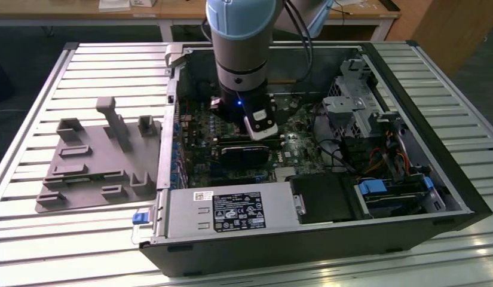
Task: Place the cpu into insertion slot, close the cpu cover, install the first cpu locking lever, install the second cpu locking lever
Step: 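Install the second cpu locking lever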
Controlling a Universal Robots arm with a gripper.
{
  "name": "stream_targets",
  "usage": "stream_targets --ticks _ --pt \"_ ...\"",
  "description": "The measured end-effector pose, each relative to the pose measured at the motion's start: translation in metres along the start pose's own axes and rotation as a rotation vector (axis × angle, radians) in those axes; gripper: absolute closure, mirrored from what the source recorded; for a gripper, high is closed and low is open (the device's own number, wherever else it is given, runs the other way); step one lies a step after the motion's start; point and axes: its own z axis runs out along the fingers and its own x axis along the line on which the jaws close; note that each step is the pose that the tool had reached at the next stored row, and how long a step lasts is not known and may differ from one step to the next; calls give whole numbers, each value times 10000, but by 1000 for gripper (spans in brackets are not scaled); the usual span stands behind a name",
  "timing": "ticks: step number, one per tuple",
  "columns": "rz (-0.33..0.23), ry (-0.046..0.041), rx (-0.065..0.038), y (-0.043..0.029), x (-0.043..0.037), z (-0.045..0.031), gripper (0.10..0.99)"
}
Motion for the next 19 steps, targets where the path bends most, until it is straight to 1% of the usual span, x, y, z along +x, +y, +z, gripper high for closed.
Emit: stream_targets --ticks 5,8,13,19 --pt "19 44 -194 -25 14 33 984" --pt "26 64 -284 -32 19 50 984" --pt "32 84 -364 -45 27 87 984" --pt "38 103 -445 -61 55 126 984"
